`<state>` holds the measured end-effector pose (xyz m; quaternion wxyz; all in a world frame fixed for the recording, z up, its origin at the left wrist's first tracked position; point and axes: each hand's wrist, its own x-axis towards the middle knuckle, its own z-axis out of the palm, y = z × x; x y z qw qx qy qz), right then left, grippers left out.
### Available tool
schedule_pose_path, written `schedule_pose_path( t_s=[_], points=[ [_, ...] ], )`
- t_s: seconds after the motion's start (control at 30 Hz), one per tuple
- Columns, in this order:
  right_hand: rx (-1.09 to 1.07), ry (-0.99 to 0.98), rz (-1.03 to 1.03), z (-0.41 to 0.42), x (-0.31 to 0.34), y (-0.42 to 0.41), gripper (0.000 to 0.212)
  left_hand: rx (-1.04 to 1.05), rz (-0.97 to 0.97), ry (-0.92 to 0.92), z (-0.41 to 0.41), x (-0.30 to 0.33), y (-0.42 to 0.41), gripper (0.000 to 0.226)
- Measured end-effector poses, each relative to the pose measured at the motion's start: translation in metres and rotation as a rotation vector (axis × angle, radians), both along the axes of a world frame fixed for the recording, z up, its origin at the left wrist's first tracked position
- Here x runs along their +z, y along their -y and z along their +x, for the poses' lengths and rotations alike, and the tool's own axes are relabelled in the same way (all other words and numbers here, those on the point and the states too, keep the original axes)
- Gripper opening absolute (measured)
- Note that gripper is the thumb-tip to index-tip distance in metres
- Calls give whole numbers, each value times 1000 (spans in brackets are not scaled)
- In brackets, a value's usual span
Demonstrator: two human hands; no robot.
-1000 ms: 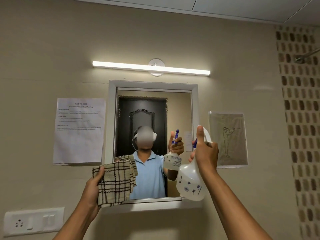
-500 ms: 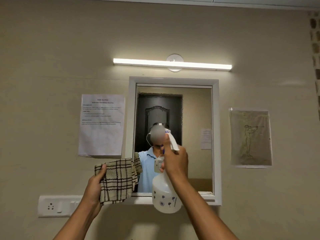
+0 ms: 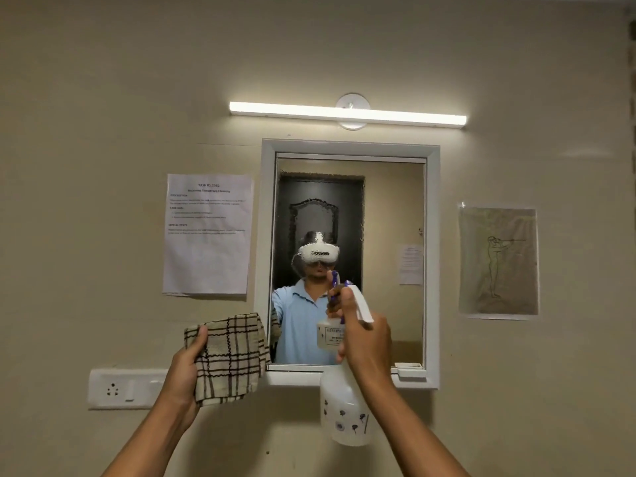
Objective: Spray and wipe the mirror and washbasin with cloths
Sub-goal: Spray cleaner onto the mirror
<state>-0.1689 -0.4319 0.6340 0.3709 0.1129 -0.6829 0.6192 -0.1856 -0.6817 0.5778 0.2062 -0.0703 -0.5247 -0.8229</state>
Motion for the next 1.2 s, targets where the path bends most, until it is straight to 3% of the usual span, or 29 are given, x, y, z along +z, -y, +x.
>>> schedule_pose_path(
  t_s=[0.3,0.53,0.87,1.07,1.2],
  points=[
    [-146,29,-129,16,-15,-85,61,-84,8,38,-3,-11,-29,45],
    [-193,111,-190,18,-38,-106,71,-118,0,56,5,-18,-45,44],
    [-34,100,-32,33,-62,-29,61,-73,2,84,29,-32,-19,41],
    [22,93,67,31,-80,34,79,-14,25,93,41,-39,11,39],
    [39,129,111,33,-95,54,79,0,14,92,46,-44,21,38]
  ],
)
